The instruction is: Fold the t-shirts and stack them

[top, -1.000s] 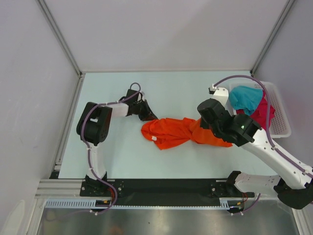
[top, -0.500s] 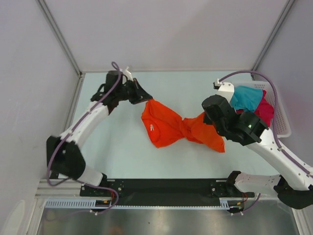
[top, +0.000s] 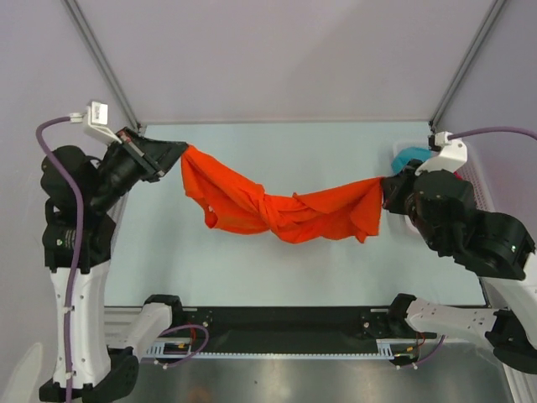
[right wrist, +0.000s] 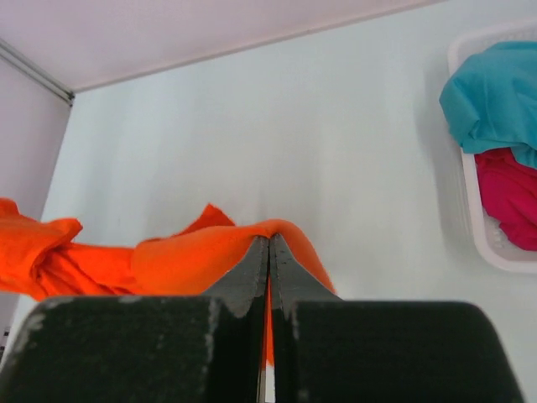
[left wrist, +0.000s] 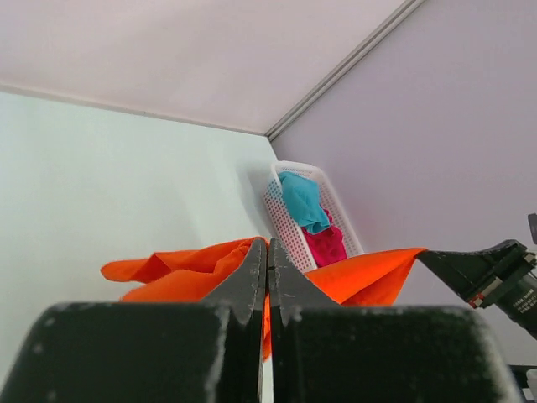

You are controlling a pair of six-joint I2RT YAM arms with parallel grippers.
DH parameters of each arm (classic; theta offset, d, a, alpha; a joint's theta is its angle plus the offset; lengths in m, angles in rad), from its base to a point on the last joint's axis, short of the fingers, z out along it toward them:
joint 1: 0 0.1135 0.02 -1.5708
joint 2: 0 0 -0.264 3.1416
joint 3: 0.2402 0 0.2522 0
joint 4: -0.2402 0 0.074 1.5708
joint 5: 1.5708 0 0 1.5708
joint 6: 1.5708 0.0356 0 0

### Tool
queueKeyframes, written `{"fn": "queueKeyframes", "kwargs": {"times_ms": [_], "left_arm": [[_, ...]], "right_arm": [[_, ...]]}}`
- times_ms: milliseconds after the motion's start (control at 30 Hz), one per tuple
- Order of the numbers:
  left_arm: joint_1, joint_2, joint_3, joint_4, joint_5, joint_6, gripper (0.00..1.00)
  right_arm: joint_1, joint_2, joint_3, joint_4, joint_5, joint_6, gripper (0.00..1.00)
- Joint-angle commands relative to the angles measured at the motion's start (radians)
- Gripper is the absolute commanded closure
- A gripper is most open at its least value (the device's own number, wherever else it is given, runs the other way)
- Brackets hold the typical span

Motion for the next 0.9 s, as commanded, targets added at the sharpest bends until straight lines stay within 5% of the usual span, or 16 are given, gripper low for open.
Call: {"fn": "queueKeyframes", "kwargs": {"times_ms": [0, 200, 400, 533, 767, 867], "left_arm": [[0.026, 0.005, 0.082, -0.083, -0.028, 0.026, 1.00], [0.109, 0.047, 0.021, -0.051, -0.018, 0.034, 1.00], [0.128, 0.116, -0.135, 0.041, 0.010, 0.026, 1.00], [0.148, 0.120, -0.235, 0.075, 0.025, 0.041, 1.00], [0.192, 0.122, -0.335, 0.092, 0.062, 0.075, 1.00], [0.210, 0.128, -0.344, 0.082, 0.077, 0.097, 1.00]], "right_arm": [[0.007, -0.021, 0.035, 0.056, 0.039, -0.036, 1.00], [-0.051, 0.013, -0.017, 0.103, 0.142, -0.102, 1.00], [-0.328, 0.137, -0.224, 0.254, -0.240, -0.132, 1.00], [-0.365, 0.256, -0.434, 0.393, -0.348, -0.126, 1.00], [-0.369, 0.563, -0.425, 0.470, -0.405, -0.138, 0.99], [-0.346, 0.587, -0.393, 0.453, -0.404, -0.145, 0.74]]}}
